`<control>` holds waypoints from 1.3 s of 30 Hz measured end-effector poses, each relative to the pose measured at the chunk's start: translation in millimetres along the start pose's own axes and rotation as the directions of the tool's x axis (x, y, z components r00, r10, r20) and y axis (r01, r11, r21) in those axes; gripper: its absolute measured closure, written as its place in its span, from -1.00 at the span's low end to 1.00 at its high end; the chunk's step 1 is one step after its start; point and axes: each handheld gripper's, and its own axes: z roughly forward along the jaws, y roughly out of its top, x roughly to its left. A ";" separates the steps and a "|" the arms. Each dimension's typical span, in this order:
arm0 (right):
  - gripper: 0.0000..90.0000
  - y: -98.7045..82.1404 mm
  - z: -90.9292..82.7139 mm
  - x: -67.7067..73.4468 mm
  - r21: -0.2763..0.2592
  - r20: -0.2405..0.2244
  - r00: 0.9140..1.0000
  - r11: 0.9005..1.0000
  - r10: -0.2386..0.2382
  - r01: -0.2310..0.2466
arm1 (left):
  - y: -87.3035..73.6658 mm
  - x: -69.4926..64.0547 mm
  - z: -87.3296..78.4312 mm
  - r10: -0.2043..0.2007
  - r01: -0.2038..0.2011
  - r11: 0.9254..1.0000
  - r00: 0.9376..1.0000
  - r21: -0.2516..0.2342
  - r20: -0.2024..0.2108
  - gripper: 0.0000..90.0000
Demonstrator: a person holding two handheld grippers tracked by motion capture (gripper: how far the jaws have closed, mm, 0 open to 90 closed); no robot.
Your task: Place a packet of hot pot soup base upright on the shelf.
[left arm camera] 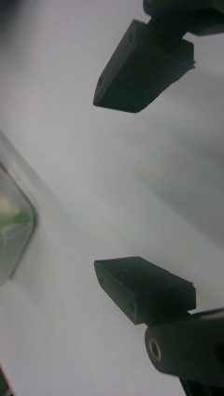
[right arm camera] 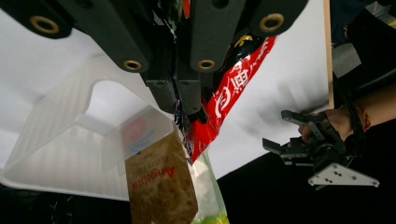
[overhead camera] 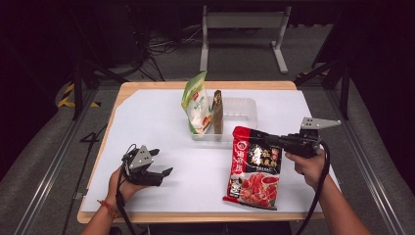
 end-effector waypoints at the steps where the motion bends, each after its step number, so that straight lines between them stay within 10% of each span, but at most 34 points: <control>1: 0.97 1.4 -1.2 1.8 -0.007 0.002 1.000 1.000 -0.006 0.006 | 0.0 0.1 -0.5 -0.004 0.004 1.000 1.000 -0.004 0.000 -0.57; 16: 0.98 21.9 -12.1 31.1 -0.076 -0.009 0.996 0.993 -0.088 0.087 | 0.7 0.8 -2.3 -0.004 0.004 1.000 1.000 -0.012 -0.004 -0.57; 39: 0.98 48.9 -21.0 43.5 -0.167 0.107 0.986 0.976 -0.126 0.142 | -0.4 4.0 -6.5 -0.018 0.017 0.999 0.999 -0.043 -0.032 -0.57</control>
